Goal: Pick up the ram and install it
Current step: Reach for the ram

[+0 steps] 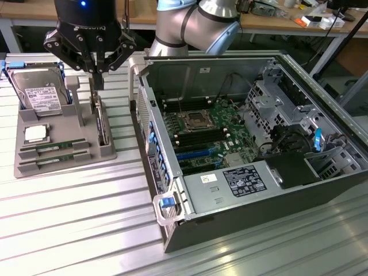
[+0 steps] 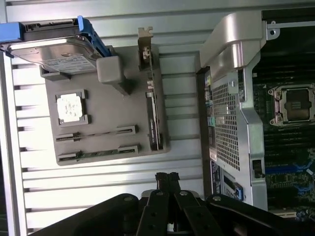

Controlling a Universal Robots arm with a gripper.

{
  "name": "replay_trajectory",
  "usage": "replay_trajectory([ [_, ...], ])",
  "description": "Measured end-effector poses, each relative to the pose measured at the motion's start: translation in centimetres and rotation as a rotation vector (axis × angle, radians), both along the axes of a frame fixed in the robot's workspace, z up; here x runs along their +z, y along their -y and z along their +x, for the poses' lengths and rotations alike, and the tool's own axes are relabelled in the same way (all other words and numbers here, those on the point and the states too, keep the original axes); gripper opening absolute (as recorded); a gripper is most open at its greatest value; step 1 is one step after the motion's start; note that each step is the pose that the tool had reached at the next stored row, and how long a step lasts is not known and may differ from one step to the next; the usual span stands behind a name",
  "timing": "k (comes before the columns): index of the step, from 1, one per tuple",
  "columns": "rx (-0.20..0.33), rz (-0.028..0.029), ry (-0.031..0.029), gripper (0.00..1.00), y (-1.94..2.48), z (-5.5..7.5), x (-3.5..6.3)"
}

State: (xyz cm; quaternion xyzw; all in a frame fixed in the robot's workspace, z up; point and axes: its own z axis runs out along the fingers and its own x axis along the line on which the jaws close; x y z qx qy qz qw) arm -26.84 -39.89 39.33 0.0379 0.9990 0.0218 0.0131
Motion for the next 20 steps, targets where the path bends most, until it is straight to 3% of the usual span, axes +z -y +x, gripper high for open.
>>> replay_trajectory([
  [20, 0.0, -0.0001, -0.0001, 0.11, 0.0, -4.9, 0.0],
])
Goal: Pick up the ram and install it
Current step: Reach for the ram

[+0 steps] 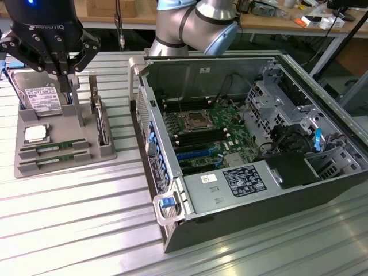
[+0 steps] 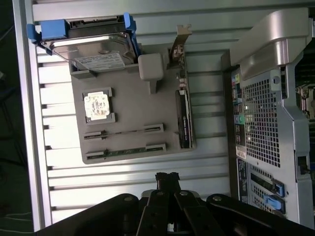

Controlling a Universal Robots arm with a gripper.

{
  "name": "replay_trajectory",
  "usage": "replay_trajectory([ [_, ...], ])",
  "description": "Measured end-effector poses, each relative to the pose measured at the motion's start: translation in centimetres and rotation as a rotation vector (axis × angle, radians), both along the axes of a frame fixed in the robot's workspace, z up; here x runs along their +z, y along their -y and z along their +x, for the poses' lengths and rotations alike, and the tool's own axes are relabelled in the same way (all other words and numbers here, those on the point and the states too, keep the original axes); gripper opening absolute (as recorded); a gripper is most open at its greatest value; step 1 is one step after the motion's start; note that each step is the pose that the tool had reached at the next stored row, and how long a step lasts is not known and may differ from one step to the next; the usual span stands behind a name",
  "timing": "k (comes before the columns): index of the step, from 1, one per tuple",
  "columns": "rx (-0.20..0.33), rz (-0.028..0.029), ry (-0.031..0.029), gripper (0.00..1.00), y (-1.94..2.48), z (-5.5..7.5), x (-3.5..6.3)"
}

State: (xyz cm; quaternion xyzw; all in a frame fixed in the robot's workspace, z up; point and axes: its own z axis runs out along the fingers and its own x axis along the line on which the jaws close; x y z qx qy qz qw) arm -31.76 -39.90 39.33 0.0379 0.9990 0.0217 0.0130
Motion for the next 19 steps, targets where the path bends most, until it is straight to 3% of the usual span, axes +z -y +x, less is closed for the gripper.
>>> replay_trajectory([
  [8, 0.0, 0.0, 0.0, 0.11, 0.0, -1.0, -0.01],
  [19, 0.0, 0.0, 0.0001, 0.11, 0.0, -3.4, -0.03],
])
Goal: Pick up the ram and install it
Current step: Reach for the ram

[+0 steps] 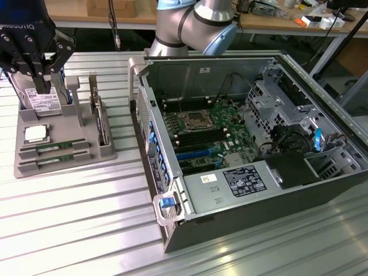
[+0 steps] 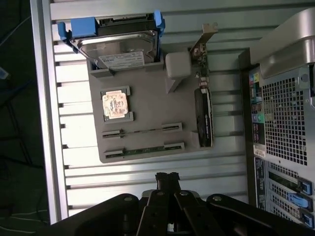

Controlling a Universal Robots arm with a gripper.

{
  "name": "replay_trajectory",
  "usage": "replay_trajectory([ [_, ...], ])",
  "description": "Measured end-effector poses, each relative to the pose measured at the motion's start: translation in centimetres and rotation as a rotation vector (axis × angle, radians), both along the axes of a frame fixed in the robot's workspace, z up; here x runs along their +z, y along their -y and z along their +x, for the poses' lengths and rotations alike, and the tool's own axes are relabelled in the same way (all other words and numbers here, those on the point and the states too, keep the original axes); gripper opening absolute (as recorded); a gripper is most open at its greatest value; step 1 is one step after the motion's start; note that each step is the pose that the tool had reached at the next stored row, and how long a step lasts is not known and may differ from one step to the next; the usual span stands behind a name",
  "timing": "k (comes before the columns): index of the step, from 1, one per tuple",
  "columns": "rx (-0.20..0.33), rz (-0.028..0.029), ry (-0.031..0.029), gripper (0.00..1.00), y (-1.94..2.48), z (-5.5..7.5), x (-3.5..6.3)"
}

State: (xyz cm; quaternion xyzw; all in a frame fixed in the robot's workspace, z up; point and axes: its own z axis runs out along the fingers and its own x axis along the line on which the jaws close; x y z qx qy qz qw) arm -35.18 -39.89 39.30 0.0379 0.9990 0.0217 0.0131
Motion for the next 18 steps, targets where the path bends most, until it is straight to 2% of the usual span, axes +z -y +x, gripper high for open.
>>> replay_trajectory([
  [4, 0.0, 0.0, 0.0, 0.11, 0.0, -0.8, -0.01],
  [8, 0.0, 0.0, -0.0001, 0.11, 0.0, -2.4, -0.02],
  [11, 0.0, 0.0, -0.0001, 0.11, 0.0, -2.9, -0.03],
  [18, 0.0, 0.0001, 0.0, 0.11, 0.0, -2.9, -0.04],
])
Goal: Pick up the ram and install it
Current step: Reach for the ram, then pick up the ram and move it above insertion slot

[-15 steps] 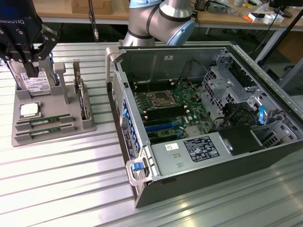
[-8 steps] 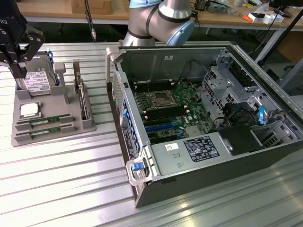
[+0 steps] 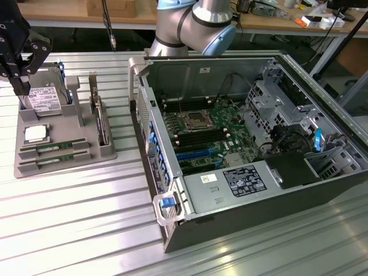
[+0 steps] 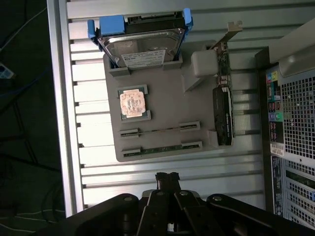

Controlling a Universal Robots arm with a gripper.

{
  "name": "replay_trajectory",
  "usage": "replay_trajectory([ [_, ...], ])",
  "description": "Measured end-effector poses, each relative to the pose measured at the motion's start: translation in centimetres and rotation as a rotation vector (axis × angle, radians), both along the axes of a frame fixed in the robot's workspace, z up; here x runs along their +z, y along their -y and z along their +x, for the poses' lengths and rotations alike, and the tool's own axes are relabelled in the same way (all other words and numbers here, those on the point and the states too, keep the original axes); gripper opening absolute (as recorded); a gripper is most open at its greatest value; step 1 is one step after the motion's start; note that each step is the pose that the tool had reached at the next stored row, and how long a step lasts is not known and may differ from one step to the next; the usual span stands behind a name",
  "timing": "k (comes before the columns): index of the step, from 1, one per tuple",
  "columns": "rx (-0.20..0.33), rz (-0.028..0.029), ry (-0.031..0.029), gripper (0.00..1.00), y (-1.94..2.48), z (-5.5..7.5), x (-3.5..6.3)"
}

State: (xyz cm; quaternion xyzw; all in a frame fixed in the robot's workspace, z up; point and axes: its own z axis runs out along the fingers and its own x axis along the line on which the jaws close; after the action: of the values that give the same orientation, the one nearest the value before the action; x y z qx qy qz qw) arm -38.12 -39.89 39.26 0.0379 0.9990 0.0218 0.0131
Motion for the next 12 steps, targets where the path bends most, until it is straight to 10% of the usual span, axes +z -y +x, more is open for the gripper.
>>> replay_trajectory([
  [12, 0.071, 0.0, 0.0001, 0.11, 0.0, -0.01, 0.0],
])
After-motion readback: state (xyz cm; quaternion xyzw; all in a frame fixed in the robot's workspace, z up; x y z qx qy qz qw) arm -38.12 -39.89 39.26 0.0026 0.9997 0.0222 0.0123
